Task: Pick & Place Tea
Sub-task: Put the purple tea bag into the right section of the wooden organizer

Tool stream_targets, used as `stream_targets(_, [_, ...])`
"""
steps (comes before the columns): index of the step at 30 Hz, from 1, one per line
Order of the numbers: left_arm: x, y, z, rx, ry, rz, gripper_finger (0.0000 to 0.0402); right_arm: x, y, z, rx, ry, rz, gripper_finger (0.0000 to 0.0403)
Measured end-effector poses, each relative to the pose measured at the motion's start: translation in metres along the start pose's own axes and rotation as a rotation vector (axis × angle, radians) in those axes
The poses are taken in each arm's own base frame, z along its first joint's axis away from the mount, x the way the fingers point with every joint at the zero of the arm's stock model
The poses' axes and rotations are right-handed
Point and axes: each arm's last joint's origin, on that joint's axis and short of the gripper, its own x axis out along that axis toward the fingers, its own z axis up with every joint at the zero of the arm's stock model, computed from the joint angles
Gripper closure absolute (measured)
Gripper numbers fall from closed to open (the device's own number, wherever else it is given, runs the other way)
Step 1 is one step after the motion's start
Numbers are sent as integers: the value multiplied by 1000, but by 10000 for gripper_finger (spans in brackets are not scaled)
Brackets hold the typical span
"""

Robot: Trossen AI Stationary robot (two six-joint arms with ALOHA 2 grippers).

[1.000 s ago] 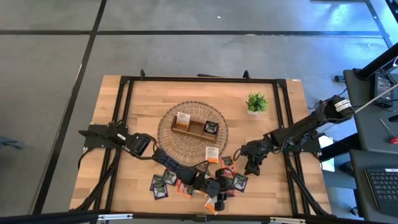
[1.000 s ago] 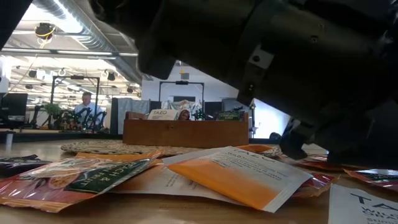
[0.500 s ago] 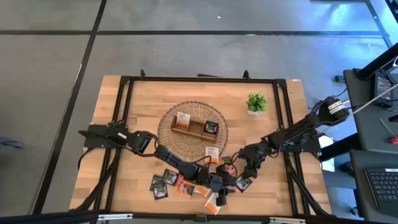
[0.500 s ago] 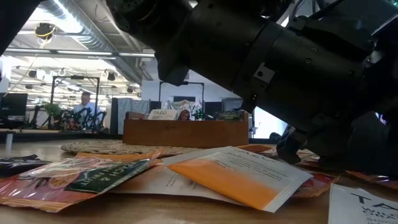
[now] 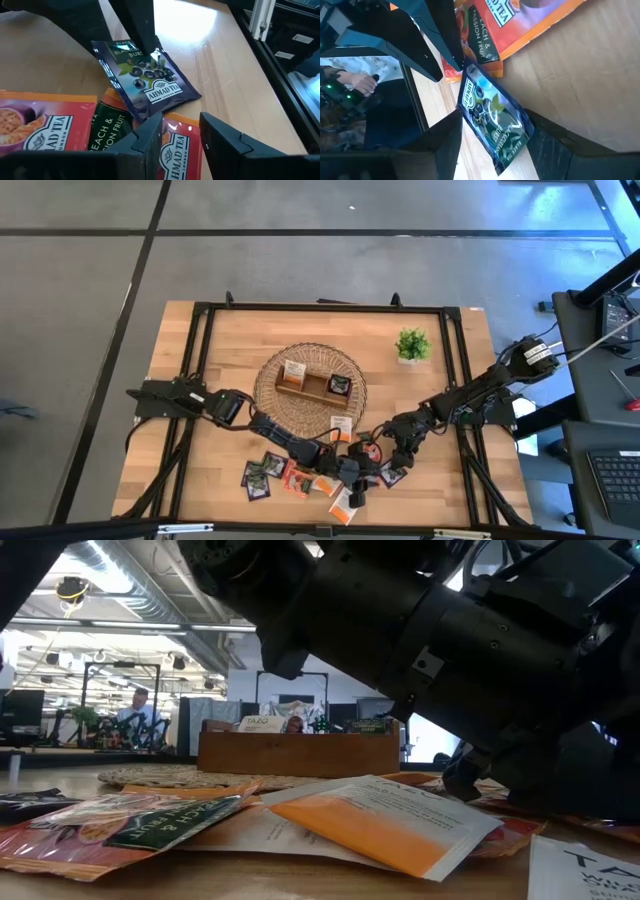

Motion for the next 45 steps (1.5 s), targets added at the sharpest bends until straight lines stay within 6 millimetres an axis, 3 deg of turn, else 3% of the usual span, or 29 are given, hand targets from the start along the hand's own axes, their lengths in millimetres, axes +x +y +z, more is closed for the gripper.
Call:
stream_targets(19, [0,1,0,-19,1,-2,274,0,0,-1,-55,13,3,350])
stream_targets(27, [-6,4,19,-23,0,-64,274,-8,9,0,-87,-11,58,395])
stream_targets(32, [-17,4,39,0,17,-100,274,-17,19,0,-104,-43,115,395])
stream_targets(37, [-57,-3,94,62,5,-151,274,-34,46,6,-139,-84,211,398])
stream_targets(41, [-113,-12,142,147,19,-184,274,-54,78,15,-215,-112,224,398])
stream_targets(45, [-174,-21,176,183,16,-166,274,-82,108,32,-273,-153,48,399])
